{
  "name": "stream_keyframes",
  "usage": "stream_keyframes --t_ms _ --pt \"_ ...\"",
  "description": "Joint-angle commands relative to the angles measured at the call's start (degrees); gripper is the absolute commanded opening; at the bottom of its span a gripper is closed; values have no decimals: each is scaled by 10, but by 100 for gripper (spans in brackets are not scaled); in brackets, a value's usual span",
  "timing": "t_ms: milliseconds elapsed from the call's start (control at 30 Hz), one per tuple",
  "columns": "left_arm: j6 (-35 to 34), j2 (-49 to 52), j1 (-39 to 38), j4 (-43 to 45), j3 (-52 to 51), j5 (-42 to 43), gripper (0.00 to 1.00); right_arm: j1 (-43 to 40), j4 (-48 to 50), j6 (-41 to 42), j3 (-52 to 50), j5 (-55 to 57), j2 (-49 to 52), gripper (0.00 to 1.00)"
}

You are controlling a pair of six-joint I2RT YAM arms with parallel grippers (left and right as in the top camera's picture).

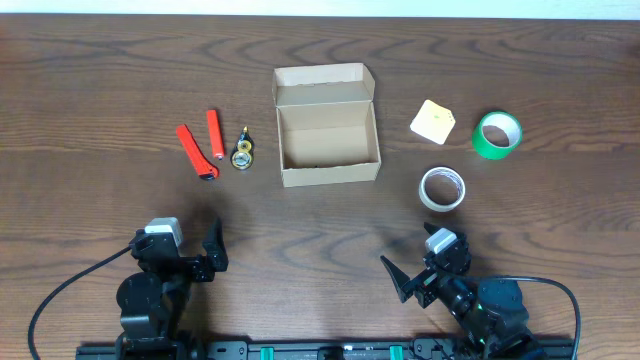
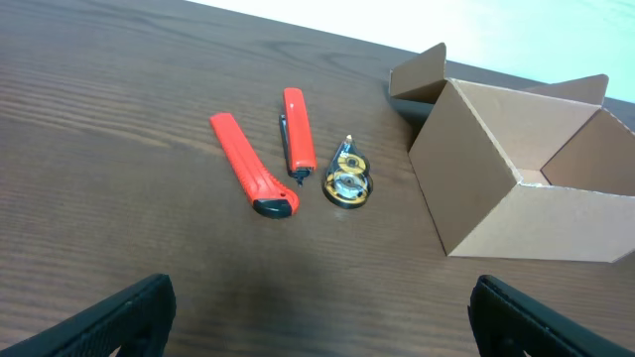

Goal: Pack container

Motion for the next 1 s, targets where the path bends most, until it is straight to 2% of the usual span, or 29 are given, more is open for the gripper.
stream_keyframes --t_ms 0,333,400,533,600,733,767,867,967 --pt "-3 -4 1 -1 -12 2 95 5 1 6 -3 3 -6 99" --pt "-3 -4 1 -1 -12 2 95 5 1 20 -3 3 -6 99" --pt "-3 -4 1 -1 -12 2 95 4 5 122 -3 4 -6 99" --pt "-3 -4 1 -1 -12 2 95 3 1 541 -3 12 -5 99" --pt "-3 -4 1 -1 -12 2 95 3 3 633 -3 20 -5 99" --pt "-3 -4 1 -1 -12 2 95 3 41 674 -3 41 -5 99" --pt "-3 -4 1 -1 -12 2 95 3 66 664 -3 46 -5 99" --pt "-3 -4 1 -1 -12 2 95 -1 185 562 -1 69 4 99" --pt "-3 -4 1 -1 -12 2 95 -25 196 534 23 100 51 99"
